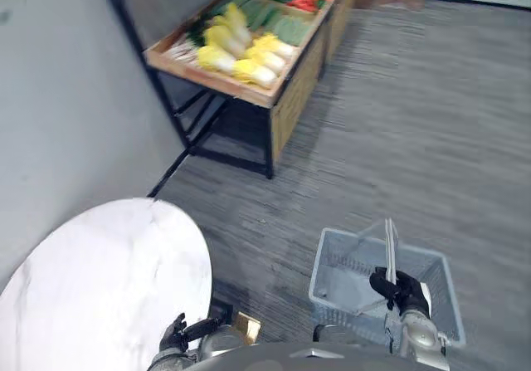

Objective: Pick vegetable in the basket

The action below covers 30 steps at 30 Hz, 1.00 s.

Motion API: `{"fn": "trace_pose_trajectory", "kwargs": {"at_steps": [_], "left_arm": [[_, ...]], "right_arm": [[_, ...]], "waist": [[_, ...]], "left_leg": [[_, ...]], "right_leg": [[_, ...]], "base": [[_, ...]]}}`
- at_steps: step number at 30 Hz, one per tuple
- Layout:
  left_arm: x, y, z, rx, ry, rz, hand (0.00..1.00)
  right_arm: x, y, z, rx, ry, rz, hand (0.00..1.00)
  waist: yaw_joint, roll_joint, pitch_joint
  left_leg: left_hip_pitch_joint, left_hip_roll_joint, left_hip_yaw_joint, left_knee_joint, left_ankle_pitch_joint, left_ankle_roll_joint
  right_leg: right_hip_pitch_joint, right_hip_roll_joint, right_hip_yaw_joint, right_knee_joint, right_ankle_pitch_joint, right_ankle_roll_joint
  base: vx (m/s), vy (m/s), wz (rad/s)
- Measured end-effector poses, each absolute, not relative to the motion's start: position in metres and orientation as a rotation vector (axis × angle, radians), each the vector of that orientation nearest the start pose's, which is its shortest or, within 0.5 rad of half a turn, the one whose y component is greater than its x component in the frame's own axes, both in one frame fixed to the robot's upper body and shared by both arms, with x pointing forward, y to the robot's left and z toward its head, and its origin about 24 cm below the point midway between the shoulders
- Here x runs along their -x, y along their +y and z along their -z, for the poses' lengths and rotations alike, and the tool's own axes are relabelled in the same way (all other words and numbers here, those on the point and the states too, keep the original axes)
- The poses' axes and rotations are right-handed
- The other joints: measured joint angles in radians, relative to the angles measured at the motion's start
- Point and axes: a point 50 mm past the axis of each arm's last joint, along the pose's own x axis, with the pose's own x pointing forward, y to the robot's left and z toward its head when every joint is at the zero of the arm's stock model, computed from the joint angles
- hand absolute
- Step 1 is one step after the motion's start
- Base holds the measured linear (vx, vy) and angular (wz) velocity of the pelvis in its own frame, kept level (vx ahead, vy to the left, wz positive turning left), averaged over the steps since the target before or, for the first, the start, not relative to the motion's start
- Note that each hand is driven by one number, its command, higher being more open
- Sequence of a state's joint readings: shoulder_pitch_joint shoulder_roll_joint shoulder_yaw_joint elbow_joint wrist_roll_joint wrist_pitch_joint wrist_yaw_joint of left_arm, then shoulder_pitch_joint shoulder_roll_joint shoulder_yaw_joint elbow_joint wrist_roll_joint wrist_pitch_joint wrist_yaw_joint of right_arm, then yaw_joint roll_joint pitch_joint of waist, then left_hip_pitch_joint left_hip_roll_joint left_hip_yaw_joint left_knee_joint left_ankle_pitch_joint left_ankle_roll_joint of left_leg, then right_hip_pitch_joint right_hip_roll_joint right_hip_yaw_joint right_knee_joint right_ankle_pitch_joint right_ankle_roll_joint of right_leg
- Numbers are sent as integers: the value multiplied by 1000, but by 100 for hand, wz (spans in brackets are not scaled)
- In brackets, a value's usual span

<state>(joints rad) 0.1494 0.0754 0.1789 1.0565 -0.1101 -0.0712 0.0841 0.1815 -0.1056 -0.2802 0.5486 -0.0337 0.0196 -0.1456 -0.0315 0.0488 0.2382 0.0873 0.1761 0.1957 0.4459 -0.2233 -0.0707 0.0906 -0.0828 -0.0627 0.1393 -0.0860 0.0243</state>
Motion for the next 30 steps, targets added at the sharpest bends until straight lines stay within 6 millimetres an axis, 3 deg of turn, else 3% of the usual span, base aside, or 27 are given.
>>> {"fn": "trace_pose_trajectory", "kwargs": {"at_steps": [1, 3, 4, 6, 11, 15, 16, 19, 23, 25, 30], "left_arm": [[-69, 207, 164, 70, 1110, -378, 100], [-69, 201, 165, 82, 1122, -369, 100], [-74, 200, 165, 86, 1114, -359, 100], [-79, 201, 164, 79, 1102, -381, 100], [-87, 201, 162, 70, 1086, -368, 100], [-98, 194, 160, 51, 1059, -325, 100], [-99, 192, 160, 47, 1056, -313, 100], [-105, 180, 159, 34, 1033, -249, 100], [-106, 177, 159, 30, 1031, -231, 100], [-106, 181, 159, 23, 1031, -241, 100], [-101, 185, 160, 10, 1048, -252, 100]], "right_arm": [[-144, -255, 96, 134, 699, 463, 0], [-146, -258, 93, 146, 676, 464, 0], [-140, -260, 94, 149, 688, 473, 0], [-129, -262, 98, 152, 716, 484, 0], [-109, -269, 102, 117, 755, 545, 0], [-99, -276, 98, 138, 754, 571, 0], [-97, -277, 98, 142, 758, 573, 0], [-102, -278, 98, 146, 756, 575, 0], [-104, -273, 104, 135, 777, 565, 0], [-104, -269, 107, 124, 791, 556, 0], [-104, -268, 109, 128, 802, 550, 0]], "waist": [[5, 12, 1], [-4, 43, -8], [-1, 49, 1], [-1, 29, 0], [-31, 44, -4], [-34, 40, -5], [-35, 42, -7], [-49, 51, -12], [-48, 32, -27], [-26, 10, -37], [-26, -2, -56]], "left_leg": [[14, -37, -64, -93, -3, 2], [68, -26, -93, -191, -72, -22], [79, -26, -42, -193, -86, -20], [97, -37, 23, -201, -87, -25], [126, -71, 73, -214, -36, -20], [85, -85, 40, -103, 22, -22], [86, -85, 32, -104, 12, -18], [81, -94, -1, -248, 17, -11], [109, -99, 24, -312, -5, 8], [113, -113, 68, -308, -23, 23], [120, -128, 121, -280, -49, 39]], "right_leg": [[-56, 28, 85, 35, -3, 5], [-101, 80, 153, 58, 6, 19], [-123, 84, 187, 92, 10, 24], [-176, 84, 220, 166, -5, 25], [-203, 86, 290, 185, -22, 36], [-183, 63, 347, 156, -20, 36], [-174, 63, 351, 143, -18, 39], [-158, 82, 359, 88, 9, 44], [-157, 87, 386, 48, 40, 70], [-158, 83, 428, 18, 63, 84], [-157, 76, 477, -2, 75, 98]], "base": [[-159, 237, -219], [-100, 175, -161], [-28, 136, -120], [5, 94, -102], [79, 33, -51], [73, -12, -32], [28, -2, -14], [2, 28, -11], [-14, 146, -21], [-25, 153, -53], [2, 91, -36]]}}
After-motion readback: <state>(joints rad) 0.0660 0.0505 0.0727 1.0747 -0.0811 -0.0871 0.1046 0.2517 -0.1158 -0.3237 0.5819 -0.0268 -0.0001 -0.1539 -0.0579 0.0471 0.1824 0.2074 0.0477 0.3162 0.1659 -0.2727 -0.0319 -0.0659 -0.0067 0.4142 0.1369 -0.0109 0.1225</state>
